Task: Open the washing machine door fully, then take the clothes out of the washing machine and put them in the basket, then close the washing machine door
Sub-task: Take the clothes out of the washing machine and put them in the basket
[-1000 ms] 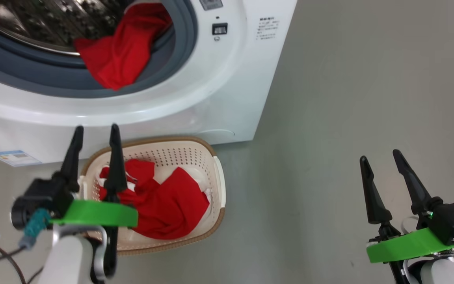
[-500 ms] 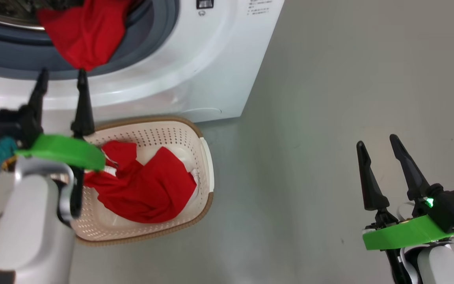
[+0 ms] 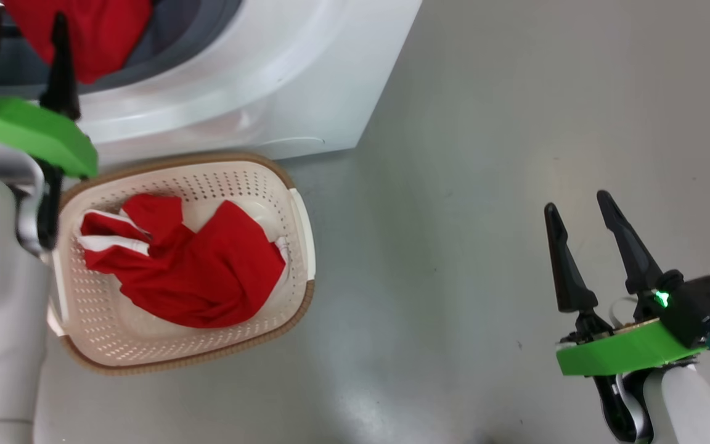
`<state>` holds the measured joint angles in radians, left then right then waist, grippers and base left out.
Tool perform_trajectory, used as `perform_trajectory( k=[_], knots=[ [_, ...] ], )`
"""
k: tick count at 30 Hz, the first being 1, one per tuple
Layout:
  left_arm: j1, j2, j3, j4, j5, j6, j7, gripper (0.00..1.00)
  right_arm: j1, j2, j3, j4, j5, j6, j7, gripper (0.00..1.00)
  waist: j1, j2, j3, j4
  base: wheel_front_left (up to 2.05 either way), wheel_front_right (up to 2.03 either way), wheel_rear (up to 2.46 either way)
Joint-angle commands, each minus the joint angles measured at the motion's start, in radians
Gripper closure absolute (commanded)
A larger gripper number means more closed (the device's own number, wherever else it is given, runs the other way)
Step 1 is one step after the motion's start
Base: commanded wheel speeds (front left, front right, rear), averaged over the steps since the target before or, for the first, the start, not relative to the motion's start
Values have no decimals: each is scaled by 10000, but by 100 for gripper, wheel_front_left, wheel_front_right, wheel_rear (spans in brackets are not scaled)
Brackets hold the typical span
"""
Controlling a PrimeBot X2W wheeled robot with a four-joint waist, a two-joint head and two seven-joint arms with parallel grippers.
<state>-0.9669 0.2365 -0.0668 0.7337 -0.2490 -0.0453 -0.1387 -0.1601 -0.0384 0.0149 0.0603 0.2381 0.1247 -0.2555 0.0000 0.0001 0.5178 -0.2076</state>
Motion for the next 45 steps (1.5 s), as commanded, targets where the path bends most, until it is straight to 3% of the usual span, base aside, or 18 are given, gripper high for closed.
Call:
perform_trajectory(
  k=[1,19,31,40,41,42,43,44,45],
  knots=[
    [-392,542,117,5,86,-59,153,0,-220,-118,255,-238,53,60,-63,0,0,-1,220,-184,0,0,0],
    [-3309,1167,-694,2581,353,-438,2634,0,-520,-118,764,-105,-10,60,-63,0,0,-1,703,-876,0,0,0],
    [-3902,1402,-1076,3774,426,-499,3897,0,-467,-118,1008,-101,-48,60,-63,0,0,-1,661,-1178,0,0,0],
    [-3907,1538,-1199,4309,370,-430,4043,0,-377,-118,1092,-65,43,60,-63,0,0,-1,579,-1365,0,0,0],
    [-3921,1548,-1224,4352,372,-432,4060,4,-376,-118,1096,-69,53,60,-63,0,0,-1,583,-1371,0,0,0],
    [-3935,1554,-1247,4387,370,-439,4070,53,-373,-118,1100,-73,66,60,-63,0,0,-1,584,-1377,0,0,0],
    [-3948,1552,-1258,4424,350,-452,4084,80,-370,-118,1104,-76,77,60,-63,0,0,-1,583,-1380,0,0,0],
    [-3961,1550,-1278,4471,335,-470,4128,100,-367,-118,1108,-77,91,60,-63,0,0,-1,584,-1382,0,0,0],
    [-3971,1554,-1308,4522,333,-485,4187,100,-364,-118,1114,-78,104,60,-63,0,0,-1,584,-1383,0,0,0]
  ],
)
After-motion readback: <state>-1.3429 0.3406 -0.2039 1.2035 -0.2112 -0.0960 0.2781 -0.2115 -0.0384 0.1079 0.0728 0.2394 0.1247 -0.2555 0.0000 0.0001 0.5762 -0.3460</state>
